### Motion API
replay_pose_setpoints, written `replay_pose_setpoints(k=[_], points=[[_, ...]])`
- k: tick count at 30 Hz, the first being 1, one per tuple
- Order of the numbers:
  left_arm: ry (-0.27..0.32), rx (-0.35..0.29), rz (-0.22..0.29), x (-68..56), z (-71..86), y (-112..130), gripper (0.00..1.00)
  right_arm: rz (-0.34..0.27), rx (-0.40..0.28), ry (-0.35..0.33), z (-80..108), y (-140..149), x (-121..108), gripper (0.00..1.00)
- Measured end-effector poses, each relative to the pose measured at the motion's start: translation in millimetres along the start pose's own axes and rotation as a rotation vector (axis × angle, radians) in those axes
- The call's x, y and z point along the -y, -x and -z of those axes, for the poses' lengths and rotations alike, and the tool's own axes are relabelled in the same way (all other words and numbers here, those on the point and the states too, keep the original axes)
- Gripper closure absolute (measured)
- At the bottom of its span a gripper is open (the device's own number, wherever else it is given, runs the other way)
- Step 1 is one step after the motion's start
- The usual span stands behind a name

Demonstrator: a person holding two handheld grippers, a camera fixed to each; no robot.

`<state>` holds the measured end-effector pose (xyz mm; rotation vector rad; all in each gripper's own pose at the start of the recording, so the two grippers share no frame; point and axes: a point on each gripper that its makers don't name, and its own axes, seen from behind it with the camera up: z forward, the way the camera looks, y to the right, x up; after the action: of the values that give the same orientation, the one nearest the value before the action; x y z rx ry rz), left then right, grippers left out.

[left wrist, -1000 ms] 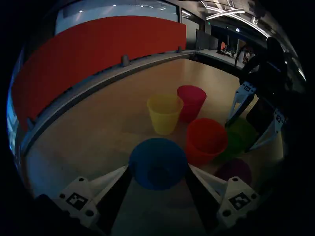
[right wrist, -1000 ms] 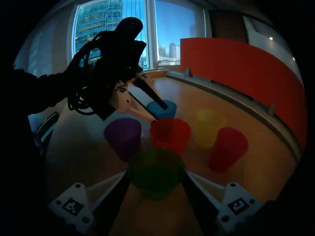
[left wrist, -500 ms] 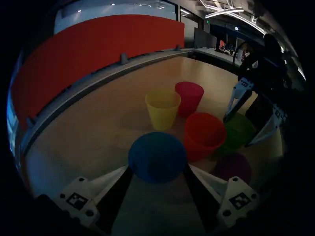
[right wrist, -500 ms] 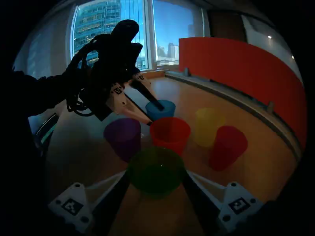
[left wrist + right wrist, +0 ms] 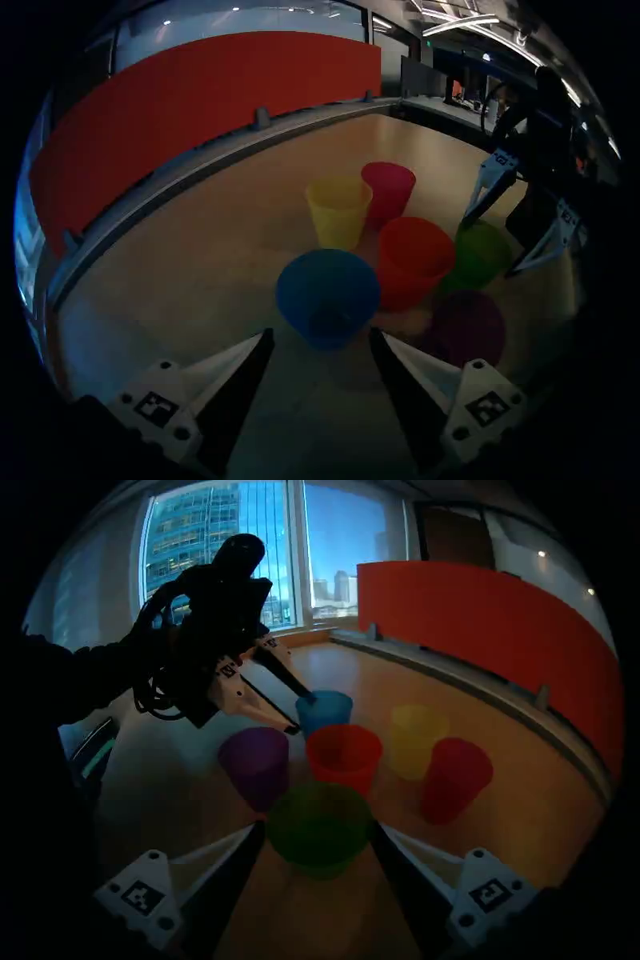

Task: Pour water

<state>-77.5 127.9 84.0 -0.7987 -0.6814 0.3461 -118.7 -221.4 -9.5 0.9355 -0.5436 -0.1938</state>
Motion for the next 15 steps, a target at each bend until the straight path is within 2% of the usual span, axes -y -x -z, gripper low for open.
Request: replay_pose_setpoints(k=[6,15], points=[[-0.026,-0.01,0.007,1.8,15.2,2.0,0.11,0.006,-0.019,0.023,13.5,-7.3,2.1,0.0],[-0.059,-0.049,0.026,-1.9,40.3,-2.1,0.11,0.013,-0.058,0.068,39.5,-16.6,4.5,0.0]])
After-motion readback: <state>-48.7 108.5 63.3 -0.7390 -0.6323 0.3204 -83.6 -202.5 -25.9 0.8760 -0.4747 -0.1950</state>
